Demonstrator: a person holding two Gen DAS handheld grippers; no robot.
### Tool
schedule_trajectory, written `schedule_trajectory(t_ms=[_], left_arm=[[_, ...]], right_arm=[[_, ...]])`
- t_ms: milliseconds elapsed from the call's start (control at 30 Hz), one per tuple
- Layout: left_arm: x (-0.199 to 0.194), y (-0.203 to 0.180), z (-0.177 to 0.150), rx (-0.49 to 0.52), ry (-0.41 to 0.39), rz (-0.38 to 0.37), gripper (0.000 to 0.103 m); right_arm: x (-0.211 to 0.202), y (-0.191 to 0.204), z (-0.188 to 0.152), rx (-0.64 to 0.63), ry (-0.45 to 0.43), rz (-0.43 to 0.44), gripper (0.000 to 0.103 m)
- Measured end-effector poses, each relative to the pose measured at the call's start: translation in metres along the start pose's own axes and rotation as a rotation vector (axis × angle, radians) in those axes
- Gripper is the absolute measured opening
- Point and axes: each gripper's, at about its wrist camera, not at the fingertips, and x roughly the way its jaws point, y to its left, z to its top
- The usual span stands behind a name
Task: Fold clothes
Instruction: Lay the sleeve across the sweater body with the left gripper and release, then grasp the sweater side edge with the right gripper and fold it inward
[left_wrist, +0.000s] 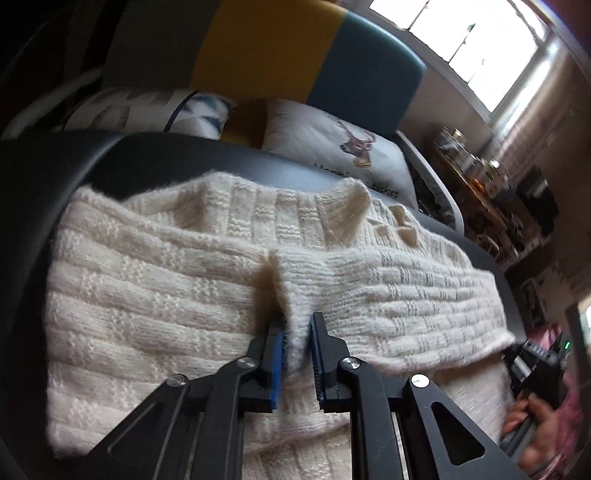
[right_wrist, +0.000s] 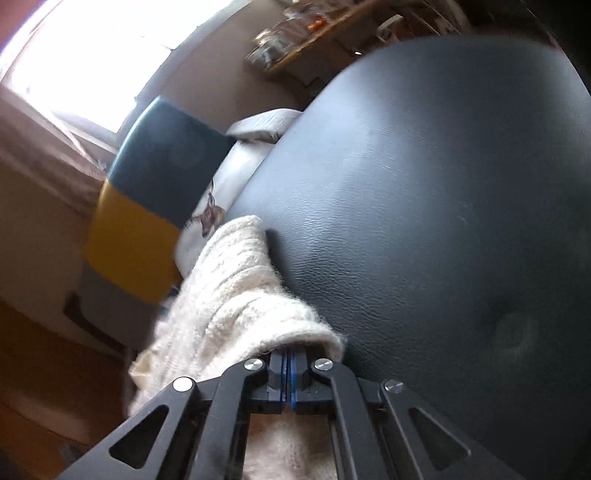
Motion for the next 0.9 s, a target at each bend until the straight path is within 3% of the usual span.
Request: schedule_trajectory(t_ms=[100, 200, 300, 400, 467, 633, 800, 900], left_arm=[[-0.001, -0.001, -0.007, 0.033, -0.046, -0.021, 0.031], [0.0, -0.003, -0.009, 0.035, -0.062, -0.052, 0.043], [0.002, -0.008, -0.01, 0.059, -0.065, -0.051, 0.05], [0.001, -0.012, -0.012, 0.077, -0.068, -0.042, 0.052], [0.001, -0.009, -0.012, 0.065, -0.071, -0.061, 0.053], [-0.001, 0.0, -0.012, 0.026, -0.077, -0.116, 0.054], [0.003, -0.003, -0.011, 0.038, -0.069, -0.106, 0.054], [0.003, -0.002, -0.01, 0.036, -0.07, -0.114, 0.054]], right_arm=[[-0.006, 0.005, -0.005, -0.048, 0.075, 0.044, 0.008], [-0.027, 0.022, -0.015, -0.218, 0.158, 0.033, 0.012], [-0.057, 0.051, -0.018, -0.397, 0.096, 0.009, 0.013], [-0.055, 0.082, -0.008, -0.482, 0.052, 0.033, 0.022], [-0.031, 0.099, -0.005, -0.524, 0.102, 0.013, 0.022], [0.022, 0.1, -0.007, -0.635, 0.191, -0.179, 0.021], [0.01, 0.062, -0.002, -0.598, 0.147, -0.27, 0.001], [-0.001, 0.05, 0.001, -0.582, 0.129, -0.244, 0.0]])
